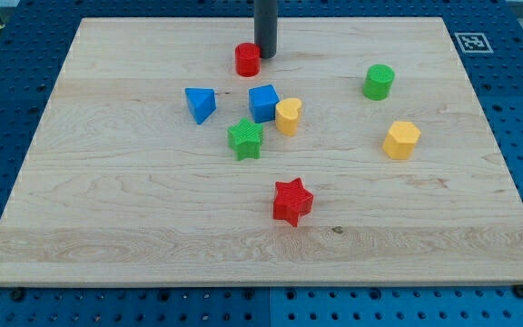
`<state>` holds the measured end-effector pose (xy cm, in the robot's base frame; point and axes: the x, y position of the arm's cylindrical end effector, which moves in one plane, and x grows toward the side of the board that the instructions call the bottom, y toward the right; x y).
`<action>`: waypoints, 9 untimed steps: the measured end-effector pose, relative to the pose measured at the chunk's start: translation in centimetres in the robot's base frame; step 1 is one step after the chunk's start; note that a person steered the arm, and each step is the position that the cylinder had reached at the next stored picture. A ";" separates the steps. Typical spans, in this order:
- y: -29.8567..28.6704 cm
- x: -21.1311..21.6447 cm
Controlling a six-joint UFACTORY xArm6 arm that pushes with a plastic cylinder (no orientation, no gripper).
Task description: Slide the green circle to the center
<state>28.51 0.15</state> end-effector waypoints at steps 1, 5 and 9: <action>-0.4 0.9; 10.2 -2.3; 23.1 7.7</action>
<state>36.20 23.25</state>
